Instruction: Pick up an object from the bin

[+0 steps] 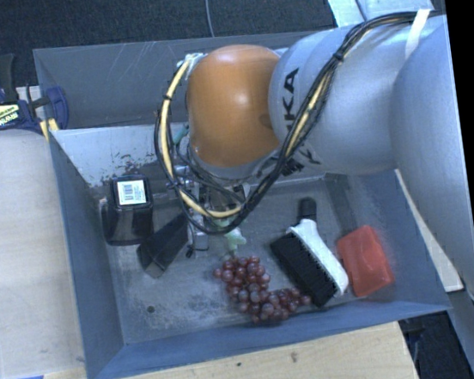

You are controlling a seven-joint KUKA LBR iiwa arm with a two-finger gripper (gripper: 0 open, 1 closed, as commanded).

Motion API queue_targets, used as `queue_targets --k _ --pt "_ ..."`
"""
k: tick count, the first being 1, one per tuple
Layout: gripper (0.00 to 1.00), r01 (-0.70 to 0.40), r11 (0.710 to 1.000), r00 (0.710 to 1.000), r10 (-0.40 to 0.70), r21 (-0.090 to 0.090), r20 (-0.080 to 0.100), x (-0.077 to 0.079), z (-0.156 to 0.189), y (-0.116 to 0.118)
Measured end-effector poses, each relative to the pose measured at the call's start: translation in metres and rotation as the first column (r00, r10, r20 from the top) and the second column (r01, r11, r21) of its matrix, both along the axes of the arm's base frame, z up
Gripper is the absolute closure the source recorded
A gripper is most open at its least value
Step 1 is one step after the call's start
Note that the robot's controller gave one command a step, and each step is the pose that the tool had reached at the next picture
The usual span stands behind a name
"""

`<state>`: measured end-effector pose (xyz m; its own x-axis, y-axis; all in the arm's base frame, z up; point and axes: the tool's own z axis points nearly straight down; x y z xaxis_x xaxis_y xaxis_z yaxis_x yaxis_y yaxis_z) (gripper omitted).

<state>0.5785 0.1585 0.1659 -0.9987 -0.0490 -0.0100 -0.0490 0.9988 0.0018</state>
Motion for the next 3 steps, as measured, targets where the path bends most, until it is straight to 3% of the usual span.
queue_targets --k 1,2,3 --pt "0.00 -0.148 0.989 0.989 0.148 -0.002 -0.003 -0.002 -0.050 0.008" --pt "1.00 -0.155 0.988 0.988 0.155 -0.001 0.002 0.015 -0.095 -0.001" --pt "1.00 -0.155 0.988 0.988 0.155 -0.001 0.002 0.015 -0.095 -0.001"
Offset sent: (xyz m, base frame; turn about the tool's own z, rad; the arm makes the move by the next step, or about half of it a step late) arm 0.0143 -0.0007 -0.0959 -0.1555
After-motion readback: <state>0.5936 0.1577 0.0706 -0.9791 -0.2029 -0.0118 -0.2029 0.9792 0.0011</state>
